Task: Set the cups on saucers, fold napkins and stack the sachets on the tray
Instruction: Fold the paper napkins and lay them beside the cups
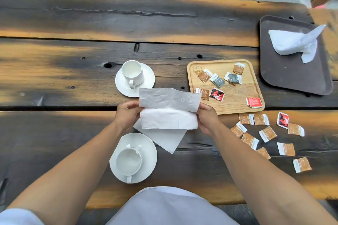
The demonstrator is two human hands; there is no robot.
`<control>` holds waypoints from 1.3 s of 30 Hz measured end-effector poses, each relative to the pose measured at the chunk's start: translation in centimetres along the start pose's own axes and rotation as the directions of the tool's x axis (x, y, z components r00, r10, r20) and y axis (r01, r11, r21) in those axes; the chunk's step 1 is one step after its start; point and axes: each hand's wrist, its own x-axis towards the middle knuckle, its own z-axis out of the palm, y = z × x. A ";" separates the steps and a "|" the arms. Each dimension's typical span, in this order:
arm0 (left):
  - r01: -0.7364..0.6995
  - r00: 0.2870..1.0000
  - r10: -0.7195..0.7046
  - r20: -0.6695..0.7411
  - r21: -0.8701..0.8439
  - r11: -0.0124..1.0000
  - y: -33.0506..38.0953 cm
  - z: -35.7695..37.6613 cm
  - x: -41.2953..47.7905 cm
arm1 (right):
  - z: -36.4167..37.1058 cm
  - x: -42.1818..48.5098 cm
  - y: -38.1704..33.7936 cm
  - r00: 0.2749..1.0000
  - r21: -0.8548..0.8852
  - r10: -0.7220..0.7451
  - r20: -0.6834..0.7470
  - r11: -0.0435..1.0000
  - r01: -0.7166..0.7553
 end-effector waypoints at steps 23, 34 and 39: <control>0.142 0.988 -0.153 0.031 0.224 0.964 -1.7 1.0 -2.7 | -0.8 -2.0 1.7 0.993 -0.043 0.107 -0.053 0.993 -0.109; 0.281 0.956 -0.291 0.018 0.217 0.935 -3.6 2.8 2.2 | -2.2 2.8 0.8 0.997 -0.178 0.054 -0.061 0.982 -0.064; 0.312 0.950 -0.309 -0.044 0.104 0.944 -3.3 3.7 5.1 | -2.5 5.2 0.0 0.997 -0.223 0.058 -0.054 0.972 -0.069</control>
